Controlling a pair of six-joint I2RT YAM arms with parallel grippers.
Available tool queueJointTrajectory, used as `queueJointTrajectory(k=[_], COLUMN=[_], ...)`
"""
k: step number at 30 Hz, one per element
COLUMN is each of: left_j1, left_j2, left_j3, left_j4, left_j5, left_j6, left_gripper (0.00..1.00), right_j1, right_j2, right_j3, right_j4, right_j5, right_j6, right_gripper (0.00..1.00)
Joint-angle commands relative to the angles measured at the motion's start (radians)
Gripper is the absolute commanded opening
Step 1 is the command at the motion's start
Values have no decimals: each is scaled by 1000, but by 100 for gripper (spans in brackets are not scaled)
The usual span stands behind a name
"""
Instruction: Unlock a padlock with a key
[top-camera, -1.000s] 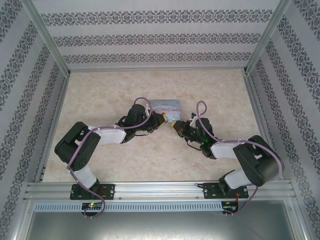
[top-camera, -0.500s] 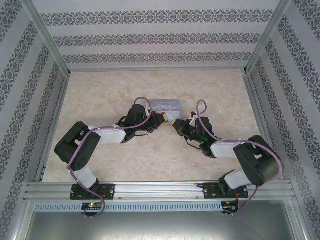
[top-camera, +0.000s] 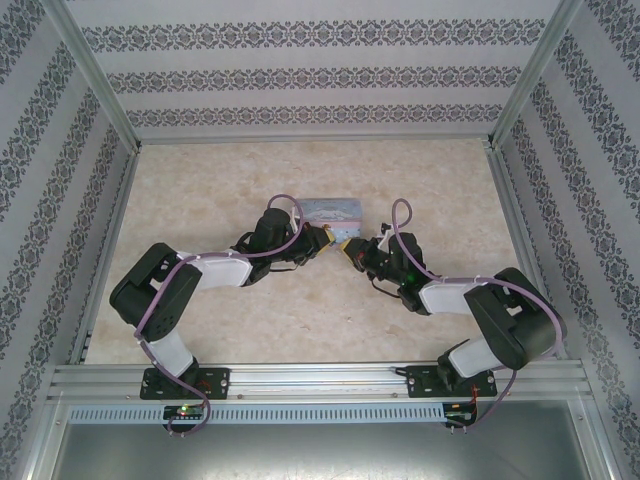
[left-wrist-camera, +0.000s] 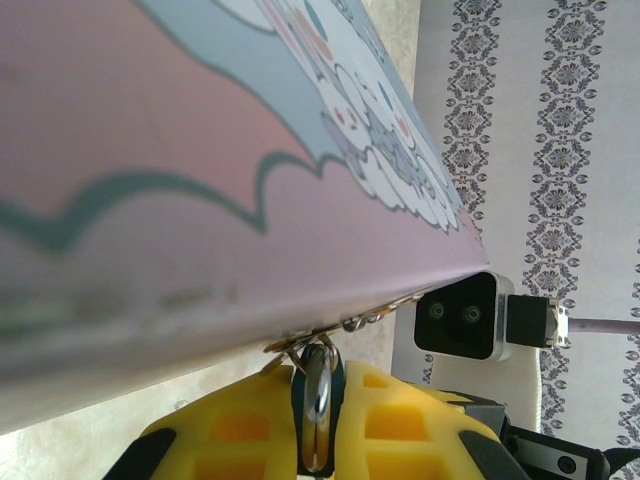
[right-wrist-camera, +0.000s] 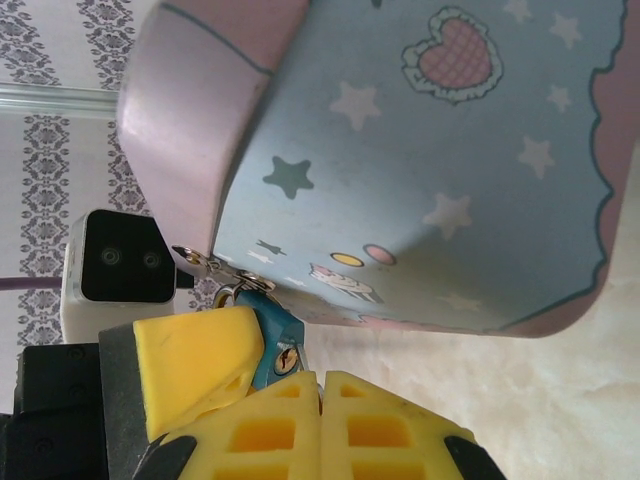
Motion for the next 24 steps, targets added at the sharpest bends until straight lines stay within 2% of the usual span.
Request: queueJointTrajectory(k=[1,24], left_j1=[-9,-18], left_j2=[24,47], left_j3=[23,28], left_j4=[65,85], left_j5=[25,2], left_j6=[-33,-44], left_gripper=[0,0], right_j1=[18,35], right_j2=[14,-15], right_j3=[37,37], right_j4=[28,32], right_j5=[11,17], right_j6=[1,19], right_gripper=[0,0])
